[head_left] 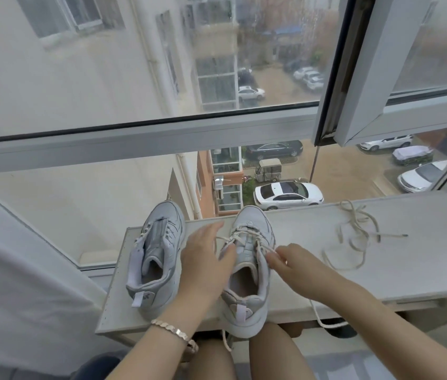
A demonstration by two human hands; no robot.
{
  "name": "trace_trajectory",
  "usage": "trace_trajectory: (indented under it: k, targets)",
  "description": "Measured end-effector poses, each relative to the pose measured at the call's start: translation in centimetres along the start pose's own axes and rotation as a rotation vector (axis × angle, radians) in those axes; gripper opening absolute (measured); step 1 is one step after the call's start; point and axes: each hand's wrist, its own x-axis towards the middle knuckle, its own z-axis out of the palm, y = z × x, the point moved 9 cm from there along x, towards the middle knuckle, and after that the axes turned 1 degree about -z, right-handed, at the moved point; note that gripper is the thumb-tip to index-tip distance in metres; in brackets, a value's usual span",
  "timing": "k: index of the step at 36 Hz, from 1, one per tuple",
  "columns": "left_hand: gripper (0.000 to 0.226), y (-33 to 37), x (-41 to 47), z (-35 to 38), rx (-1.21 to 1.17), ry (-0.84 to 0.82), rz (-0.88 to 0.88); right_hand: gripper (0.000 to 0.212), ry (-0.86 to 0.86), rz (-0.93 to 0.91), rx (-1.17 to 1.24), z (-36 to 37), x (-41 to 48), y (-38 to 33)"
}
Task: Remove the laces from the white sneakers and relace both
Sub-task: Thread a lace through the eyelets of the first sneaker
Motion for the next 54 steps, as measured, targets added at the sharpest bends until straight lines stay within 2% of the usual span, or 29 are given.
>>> trace_trajectory:
  k: [2, 4, 8, 11, 15, 19, 21, 23, 27, 31, 33, 36, 40, 42, 43, 47, 50, 52, 54]
  targets:
    - [0.031, -1.3, 0.5, 0.7, -0.097, -0.114, -0.075, 0.046, 0.012, -0.04, 0.02, -0.1, -0.2, -0.7]
    - [0.019, -1.7, 0.7, 0.9, -0.165, -0.142, -0.088, 0.043, 0.065, -0.074, 0.068, -1.2, -0.7, -1.4]
    - [0.011, -2.1, 0.7, 1.1, -0.253, -0.109, -0.111, 0.038, 0.27, -0.181, 0.3, -5.3, -2.3, -3.5]
    - [0.005, -2.7, 0.3, 1.0, -0.314, -0.045, -0.166, 0.039, 0.333, -0.245, 0.516, -7.8, -2.5, -5.3]
    - [0.009, -3.2, 0.1, 0.8, -0.358, -0.01, -0.203, 0.032, 0.295, -0.328, 0.77, -10.1, -2.1, -7.6]
    - [0.009, -3.4, -0.2, 1.1, -0.425, -0.063, -0.242, 0.022, 0.168, -0.346, 1.101, -10.4, -1.4, -8.8]
    - [0.01, -3.4, -0.3, 1.4, -0.453, -0.095, -0.249, 0.021, 0.143, -0.373, 1.177, -10.5, -1.3, -9.4]
    - [0.01, -3.5, -0.4, 1.6, -0.513, -0.111, -0.271, 0.024, 0.193, -0.357, 1.158, -10.5, -1.0, -9.3]
    - [0.02, -4.0, -0.1, 0.4, -0.505, -0.023, -0.278, 0.033, 0.297, -0.184, 1.015, -9.4, -0.1, -7.9]
    - [0.019, -2.6, -0.2, -1.4, -0.283, 0.096, -0.113, 0.032, 0.258, -0.048, 0.944, -7.3, 0.4, -6.8]
    - [0.017, -1.4, -0.3, -2.0, -0.355, 0.116, -0.061, 0.032, 0.227, -0.02, 0.971, -6.4, 0.5, -6.6]
    - [0.019, -0.1, -0.2, -1.2, -0.722, -0.041, -0.14, 0.032, 0.19, 0.004, 1.004, -5.3, 0.7, -6.7]
    - [0.026, 2.5, -0.1, 0.0, -0.685, -0.261, 0.022, 0.03, 0.176, 0.019, 1.09, -4.8, 1.1, -6.9]
    - [0.019, 3.3, -0.1, 0.3, -0.684, -0.321, 0.064, 0.029, 0.19, 0.012, 1.127, -5.2, 1.2, -7.0]
    - [0.013, 3.4, -0.1, 0.5, -0.678, -0.338, 0.069, 0.029, 0.199, 0.006, 1.143, -5.4, 1.3, -7.0]
    - [0.023, 2.4, 0.1, 0.6, -0.596, -0.326, 0.037, 0.029, 0.251, -0.005, 1.222, -6.5, 1.7, -6.8]
    - [0.02, 2.0, 0.0, 0.2, -0.607, -0.312, 0.009, 0.028, 0.326, -0.003, 1.284, -7.2, 1.9, -6.0]
    - [0.017, 1.6, 0.1, -0.2, -0.601, -0.284, -0.012, 0.029, 0.357, 0.055, 1.309, -6.8, 1.9, -4.9]
    - [0.018, 1.4, 0.2, -0.6, -0.576, -0.256, -0.022, 0.032, 0.285, 0.173, 1.188, -5.4, 1.9, -4.1]
